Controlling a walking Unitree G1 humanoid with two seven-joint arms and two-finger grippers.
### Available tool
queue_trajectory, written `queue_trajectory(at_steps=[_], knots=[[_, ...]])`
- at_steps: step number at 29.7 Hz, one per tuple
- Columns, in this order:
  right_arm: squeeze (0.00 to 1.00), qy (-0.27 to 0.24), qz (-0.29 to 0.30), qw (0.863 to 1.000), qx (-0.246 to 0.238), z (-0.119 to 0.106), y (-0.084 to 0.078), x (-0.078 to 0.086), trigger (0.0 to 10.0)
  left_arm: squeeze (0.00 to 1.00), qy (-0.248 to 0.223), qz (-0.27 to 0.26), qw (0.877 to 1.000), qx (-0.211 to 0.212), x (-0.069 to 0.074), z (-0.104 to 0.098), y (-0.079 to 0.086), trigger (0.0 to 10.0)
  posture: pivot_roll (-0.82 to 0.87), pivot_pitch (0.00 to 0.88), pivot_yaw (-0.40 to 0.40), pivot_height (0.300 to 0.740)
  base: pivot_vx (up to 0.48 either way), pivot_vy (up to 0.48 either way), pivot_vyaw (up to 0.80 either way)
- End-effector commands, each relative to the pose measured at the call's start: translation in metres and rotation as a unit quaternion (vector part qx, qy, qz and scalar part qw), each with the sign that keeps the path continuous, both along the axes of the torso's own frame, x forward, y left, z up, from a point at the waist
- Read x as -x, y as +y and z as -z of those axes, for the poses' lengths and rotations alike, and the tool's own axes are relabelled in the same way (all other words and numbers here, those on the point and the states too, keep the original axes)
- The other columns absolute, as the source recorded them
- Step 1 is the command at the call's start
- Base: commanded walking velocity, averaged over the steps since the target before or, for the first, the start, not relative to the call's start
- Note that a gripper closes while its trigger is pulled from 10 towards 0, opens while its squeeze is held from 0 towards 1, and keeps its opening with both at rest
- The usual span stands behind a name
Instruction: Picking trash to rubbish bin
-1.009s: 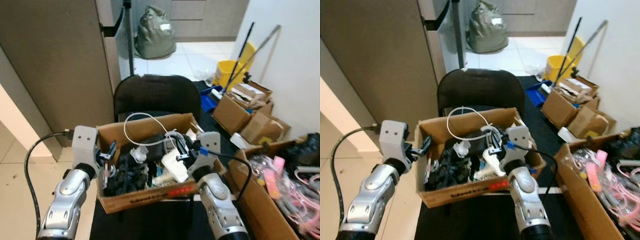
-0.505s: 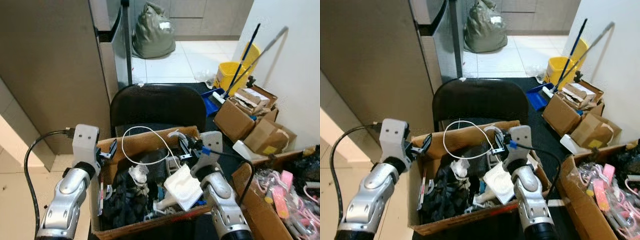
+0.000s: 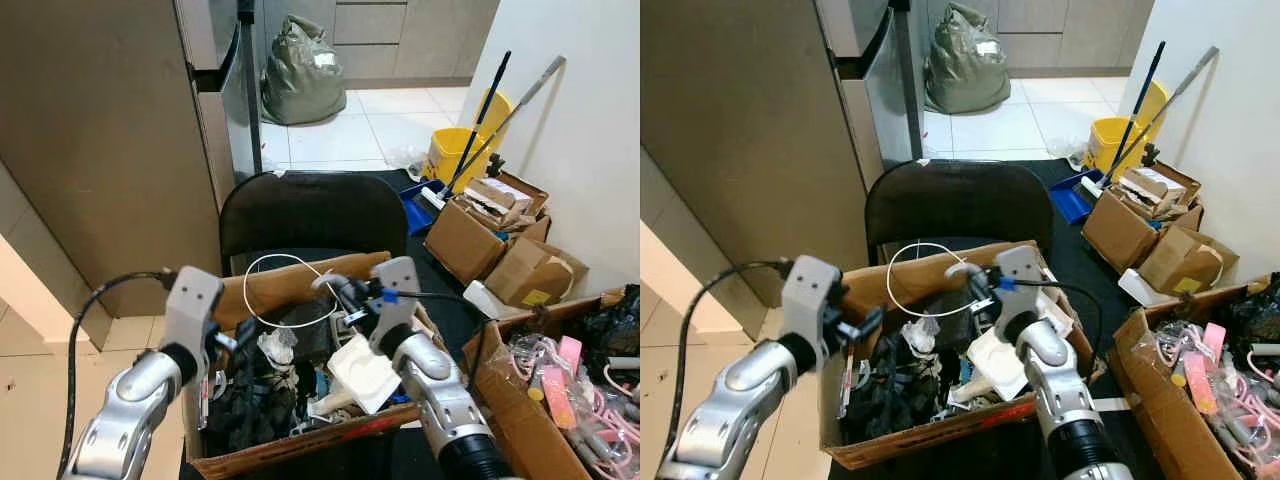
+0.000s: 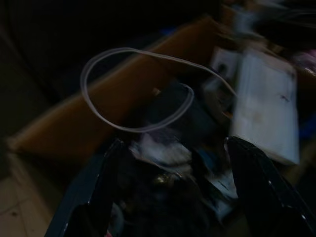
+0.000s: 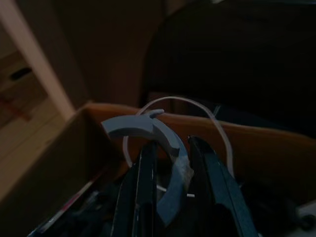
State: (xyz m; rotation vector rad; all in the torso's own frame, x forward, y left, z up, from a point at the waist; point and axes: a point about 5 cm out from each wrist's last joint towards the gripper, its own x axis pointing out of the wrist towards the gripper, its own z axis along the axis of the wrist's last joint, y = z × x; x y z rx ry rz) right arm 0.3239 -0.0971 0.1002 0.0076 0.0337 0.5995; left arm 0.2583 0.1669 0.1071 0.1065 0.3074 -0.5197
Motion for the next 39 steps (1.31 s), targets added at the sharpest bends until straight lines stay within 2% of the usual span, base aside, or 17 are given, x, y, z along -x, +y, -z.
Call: queue_trajectory(at_steps=[1,3,4,6,9,17,18,19,26,27,28,29,32,34,36,37,39], knots=[[0.00,0.013,-0.031,0.999,0.013,0.003,0.009,0.001,10.0,0.00,0.023,0.028,0.999,0.002,0.007,0.003,-0.002,10.0,0.04,0.108,0.017,0.740,0.000,0.000,0.00],[0.00,0.017,-0.067,0.997,0.025,0.004,0.019,0.001,10.0,0.00,0.039,0.047,0.998,0.000,0.012,0.005,-0.002,10.0,0.04,0.108,0.017,0.740,0.000,0.000,0.00],[0.00,0.018,-0.106,0.993,0.044,0.005,0.029,0.004,10.0,0.00,0.047,0.061,0.997,-0.008,0.015,0.005,-0.001,10.0,0.05,0.109,0.016,0.740,0.000,0.000,0.00],[0.00,0.018,-0.117,0.992,0.048,0.006,0.033,0.005,10.0,0.00,0.049,0.064,0.997,-0.010,0.016,0.005,0.000,10.0,0.06,0.109,0.013,0.740,0.000,0.000,0.00],[0.00,0.015,-0.105,0.993,0.050,0.005,0.038,0.000,10.0,0.00,0.064,0.068,0.996,-0.013,0.020,0.004,0.002,10.0,0.06,0.113,0.012,0.740,0.000,0.000,0.00],[0.00,0.024,-0.100,0.993,0.058,0.007,0.038,-0.003,10.0,0.00,0.092,0.081,0.992,-0.027,0.026,0.004,0.007,10.0,0.06,0.117,0.017,0.740,0.000,0.000,0.00],[0.92,0.030,-0.098,0.994,0.044,0.006,0.037,-0.004,10.0,0.00,0.091,0.085,0.992,-0.025,0.026,0.003,0.006,10.0,0.06,0.118,0.019,0.740,0.000,0.000,0.00],[1.00,0.037,-0.099,0.994,0.032,0.007,0.036,-0.004,10.0,0.00,0.094,0.088,0.991,-0.024,0.027,0.003,0.006,10.0,0.06,0.118,0.019,0.740,0.000,0.000,0.00],[1.00,0.033,-0.081,0.996,0.033,0.006,0.032,-0.007,10.0,0.00,0.093,0.087,0.991,-0.029,0.027,0.001,0.006,10.0,0.06,0.120,0.021,0.740,0.000,0.000,0.00],[0.00,0.042,-0.063,0.997,-0.001,0.002,0.028,-0.011,10.0,0.00,0.086,0.076,0.993,-0.029,0.025,0.000,0.009,10.0,0.06,0.120,0.021,0.740,0.000,0.000,0.00],[0.00,0.049,-0.052,0.997,-0.026,-0.002,0.025,-0.013,10.0,0.00,0.082,0.068,0.994,-0.028,0.023,-0.001,0.010,10.0,0.06,0.120,0.021,0.740,0.000,0.000,0.00],[0.00,0.049,-0.052,0.997,-0.026,-0.002,0.025,-0.013,10.0,0.00,0.082,0.068,0.994,-0.028,0.023,-0.001,0.010,10.0,0.06,0.120,0.021,0.740,0.000,0.000,0.00],[0.00,0.019,0.031,0.998,-0.046,-0.014,0.003,-0.024,10.0,0.00,-0.025,-0.037,0.998,-0.042,-0.003,-0.020,0.024,10.0,0.06,0.123,0.017,0.740,0.000,0.000,0.00],[0.00,0.011,0.112,0.991,-0.069,-0.018,-0.015,-0.029,10.0,0.00,-0.081,-0.147,0.985,-0.025,-0.022,-0.036,0.040,10.0,0.06,0.126,0.015,0.740,0.000,0.000,0.00],[0.00,0.002,0.193,0.974,-0.116,-0.024,-0.031,-0.029,10.0,0.00,-0.140,-0.234,0.962,-0.028,-0.033,-0.053,0.057,10.0,0.05,0.124,0.021,0.740,0.000,0.000,0.00],[0.00,0.000,0.210,0.969,-0.127,-0.025,-0.034,-0.028,10.0,0.00,-0.154,-0.250,0.955,-0.031,-0.034,-0.056,0.061,10.0,0.05,0.124,0.021,0.740,0.000,0.000,0.00],[0.00,-0.023,0.225,0.968,-0.111,-0.027,-0.038,-0.023,10.0,0.00,-0.136,-0.242,0.960,-0.039,-0.036,-0.053,0.058,10.0,0.05,0.123,0.024,0.740,0.000,0.000,0.00]])
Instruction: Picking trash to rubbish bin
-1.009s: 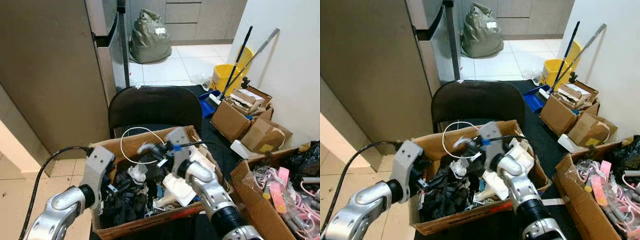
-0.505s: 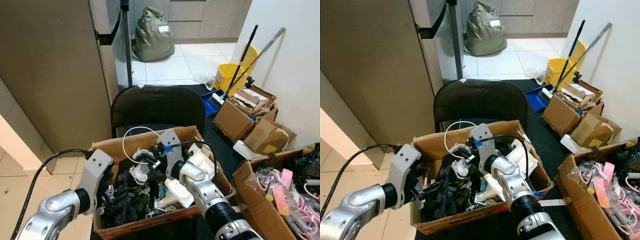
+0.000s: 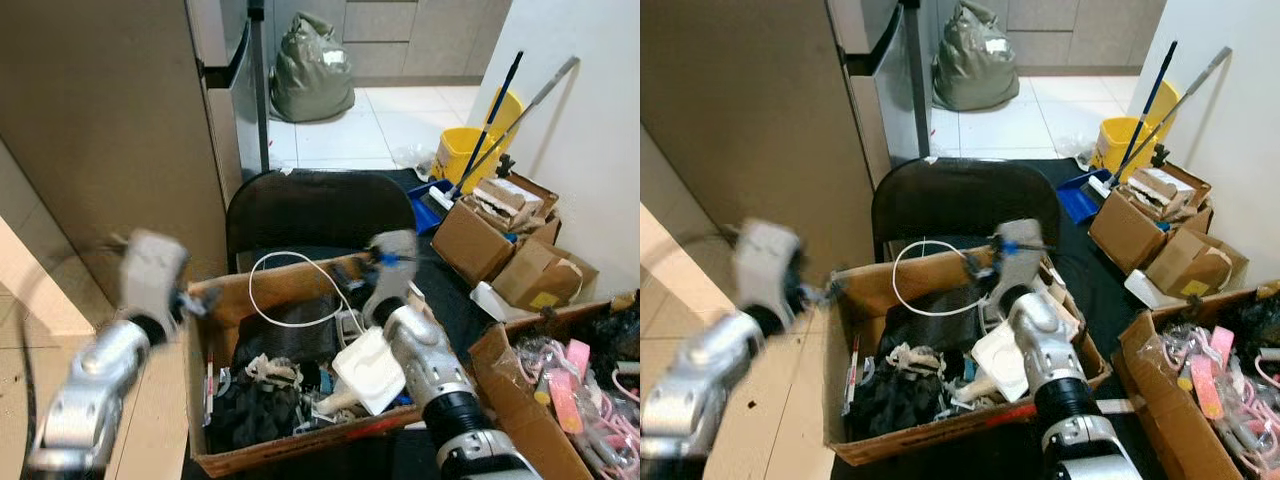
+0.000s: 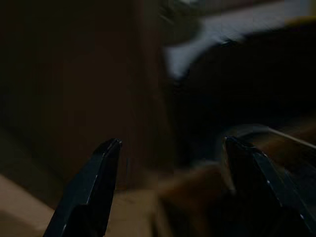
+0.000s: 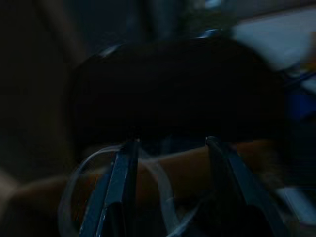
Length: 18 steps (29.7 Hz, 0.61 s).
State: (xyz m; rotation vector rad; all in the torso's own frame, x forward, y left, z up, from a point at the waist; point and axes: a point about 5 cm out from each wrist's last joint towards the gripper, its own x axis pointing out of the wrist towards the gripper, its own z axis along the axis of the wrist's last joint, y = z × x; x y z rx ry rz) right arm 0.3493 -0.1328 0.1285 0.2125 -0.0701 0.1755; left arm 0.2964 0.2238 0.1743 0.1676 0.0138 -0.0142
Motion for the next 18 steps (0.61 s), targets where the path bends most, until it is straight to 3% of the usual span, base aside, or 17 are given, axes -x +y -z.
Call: queue_trajectory(at_steps=[1,7,10,12,18], knots=[[0.00,-0.007,0.019,1.000,0.004,0.001,-0.003,0.005,10.0,0.00,0.039,-0.005,0.999,-0.005,0.001,0.016,0.000,10.0,0.05,0.123,0.024,0.740,0.000,0.000,0.00],[0.00,-0.004,0.047,0.999,0.011,0.014,-0.007,0.022,10.0,0.00,0.050,0.031,0.998,0.008,-0.007,0.026,-0.034,10.0,0.03,0.120,0.034,0.740,0.000,0.000,0.00],[0.00,0.002,0.054,0.999,0.007,0.017,-0.008,0.025,10.0,0.00,0.048,0.039,0.998,0.009,-0.007,0.028,-0.040,10.0,0.03,0.122,0.034,0.740,0.000,0.000,0.00],[0.00,0.012,0.059,0.998,-0.011,0.020,-0.010,0.029,10.0,0.00,0.051,0.033,0.998,-0.005,-0.008,0.031,-0.042,10.0,0.03,0.123,0.033,0.740,0.000,0.000,-0.67],[0.00,0.021,0.071,0.997,0.008,0.023,-0.013,0.034,10.0,0.00,0.049,0.018,0.998,-0.020,-0.009,0.032,-0.037,10.0,0.03,0.122,0.032,0.740,0.000,0.000,-0.80]])
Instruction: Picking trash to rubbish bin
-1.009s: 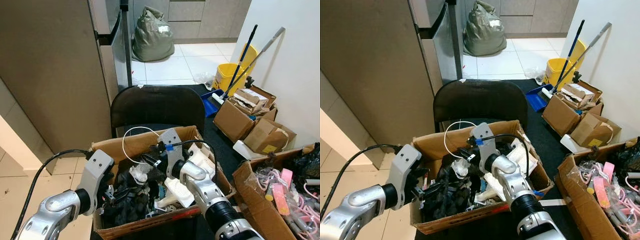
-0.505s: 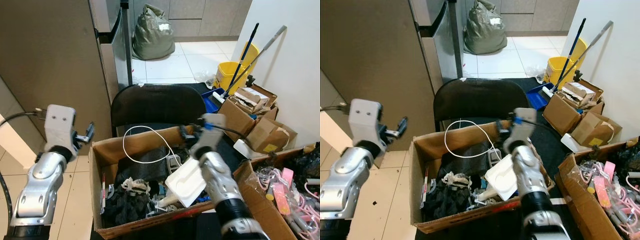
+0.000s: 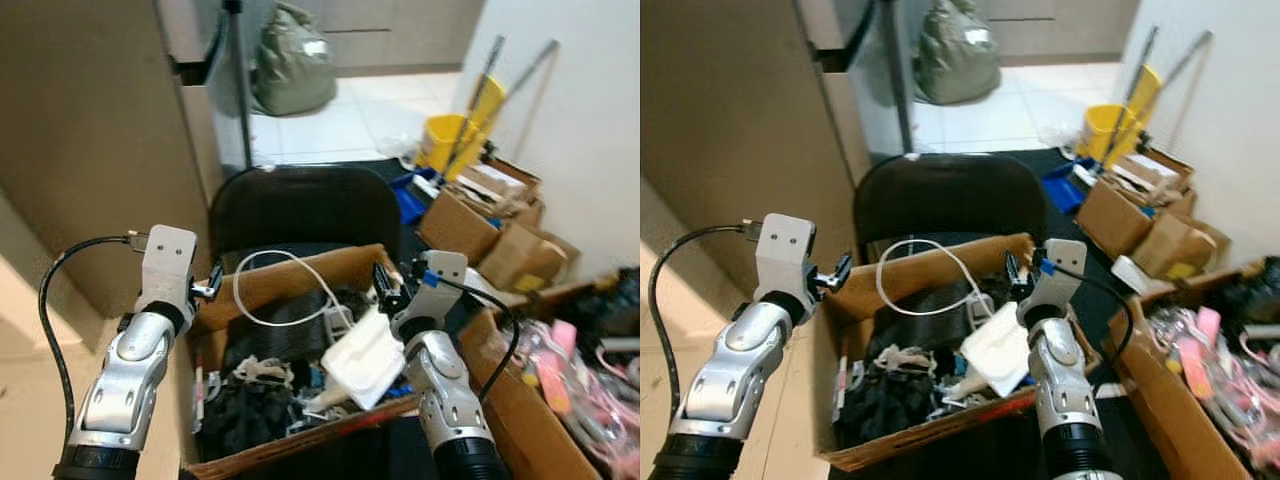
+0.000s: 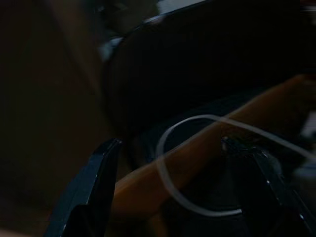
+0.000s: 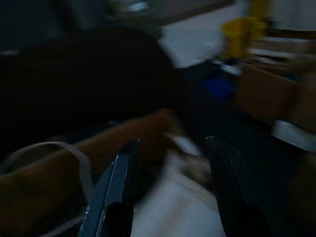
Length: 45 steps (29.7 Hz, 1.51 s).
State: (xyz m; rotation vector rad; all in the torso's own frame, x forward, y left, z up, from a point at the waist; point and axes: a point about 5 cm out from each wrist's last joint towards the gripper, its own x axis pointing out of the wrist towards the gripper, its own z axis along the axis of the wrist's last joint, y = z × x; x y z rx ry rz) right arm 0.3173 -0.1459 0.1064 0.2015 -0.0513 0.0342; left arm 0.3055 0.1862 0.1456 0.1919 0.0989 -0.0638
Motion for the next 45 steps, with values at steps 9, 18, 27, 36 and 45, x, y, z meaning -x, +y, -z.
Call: queue_trajectory(at_steps=[9,18,27,36,45], knots=[[0.00,0.007,-0.002,1.000,0.003,0.002,0.004,0.004,10.0,0.00,0.008,-0.004,1.000,-0.006,0.002,0.005,0.003,10.0,0.03,0.128,0.030,0.740,0.000,0.000,-0.80],[0.00,0.013,0.000,1.000,0.000,0.003,0.003,0.005,10.0,0.00,0.008,-0.007,1.000,-0.008,0.000,0.005,0.004,10.0,0.04,0.135,0.031,0.740,0.000,0.000,-0.80],[0.00,0.016,-0.001,1.000,0.008,0.004,0.002,0.006,10.0,0.00,0.012,-0.009,1.000,-0.004,0.001,0.008,0.005,10.0,0.04,0.138,0.029,0.740,0.000,0.000,-0.80],[0.00,0.017,0.000,1.000,0.011,0.003,0.001,0.005,10.0,0.00,0.020,-0.016,1.000,0.000,0.002,0.011,0.006,10.0,0.04,0.144,0.032,0.740,0.000,0.000,-0.80],[0.00,0.019,0.002,1.000,0.012,0.002,0.001,0.004,10.0,0.00,0.024,-0.015,1.000,0.003,0.002,0.013,0.005,10.0,0.04,0.153,0.041,0.740,0.000,0.000,-0.80]])
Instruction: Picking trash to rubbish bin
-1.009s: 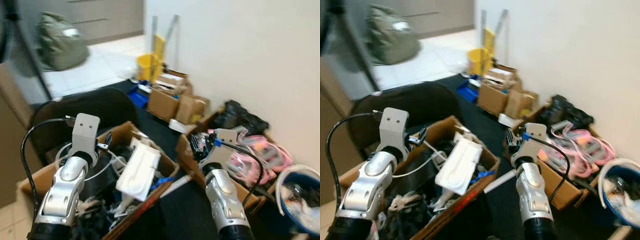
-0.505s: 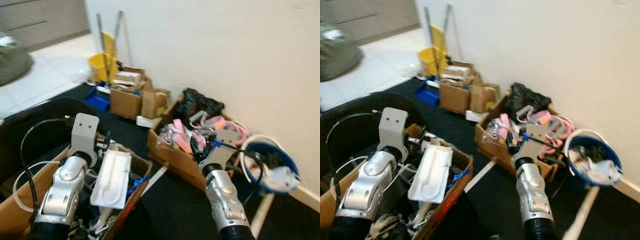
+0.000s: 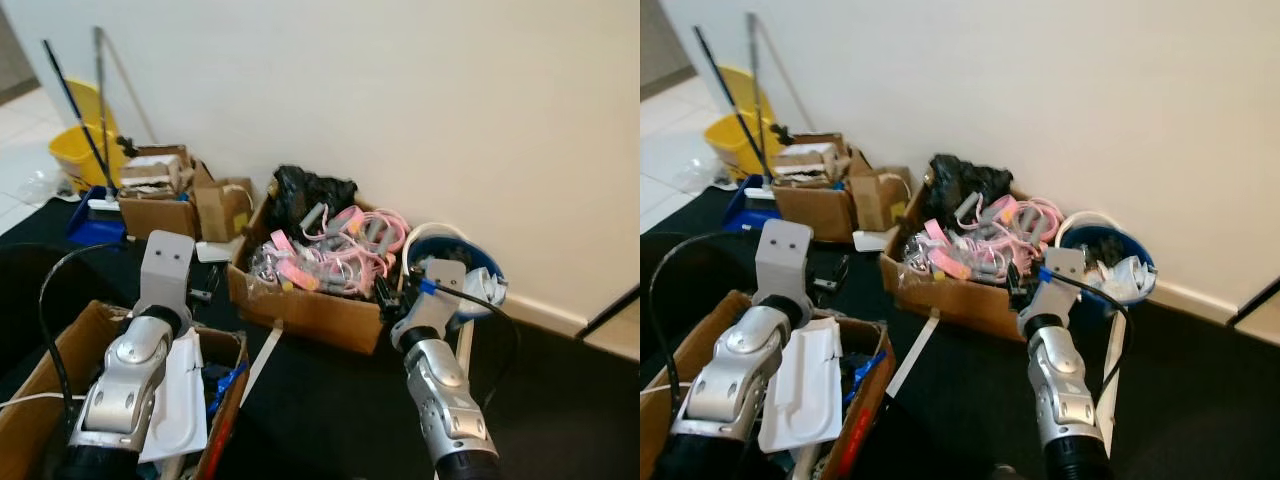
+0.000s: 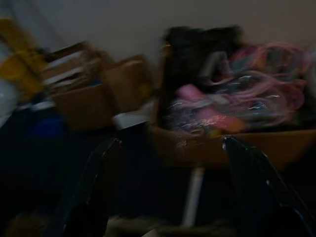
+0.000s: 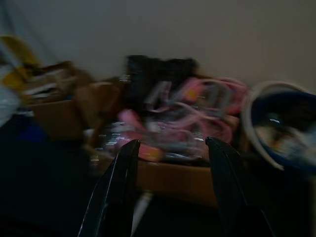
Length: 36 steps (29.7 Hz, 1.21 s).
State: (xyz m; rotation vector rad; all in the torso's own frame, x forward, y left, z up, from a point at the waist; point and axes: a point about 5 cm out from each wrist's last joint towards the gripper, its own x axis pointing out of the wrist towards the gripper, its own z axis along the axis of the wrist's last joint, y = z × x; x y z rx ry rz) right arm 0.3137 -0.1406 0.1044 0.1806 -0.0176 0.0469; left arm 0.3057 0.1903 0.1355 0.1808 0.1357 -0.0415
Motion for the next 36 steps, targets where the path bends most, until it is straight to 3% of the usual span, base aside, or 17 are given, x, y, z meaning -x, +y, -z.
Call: queue_trajectory(at_steps=[1,7,11,18,36], knots=[[0.00,0.003,0.010,1.000,0.001,0.0003,-0.0047,0.0007,10.0,0.00,0.006,-0.002,1.000,-0.002,0.0021,0.0028,0.0009,10.0,0.04,0.152,0.040,0.740,0.000,0.000,-0.80],[0.00,0.007,0.009,1.000,0.005,0.0027,-0.0027,0.0037,10.0,0.00,0.007,-0.003,1.000,-0.002,0.0032,0.0037,0.0005,10.0,0.03,0.155,0.040,0.740,0.000,0.000,-0.80],[0.00,0.009,0.004,1.000,0.007,0.0042,0.0003,0.0052,10.0,0.00,0.007,-0.001,1.000,0.020,0.0041,0.0028,-0.0024,10.0,0.03,0.159,0.042,0.740,0.000,0.000,-0.80],[0.00,0.013,0.009,1.000,0.010,0.0056,-0.0025,0.0058,10.0,0.00,0.003,0.000,1.000,0.001,0.0041,0.0032,-0.0003,10.0,0.03,0.154,0.040,0.740,0.000,0.000,-0.80],[0.00,0.015,0.014,0.999,0.024,0.0054,-0.0042,0.0083,10.0,0.00,-0.006,-0.010,1.000,0.004,-0.0025,0.0004,-0.0016,10.0,0.02,0.144,0.035,0.740,0.000,0.000,-0.80]])
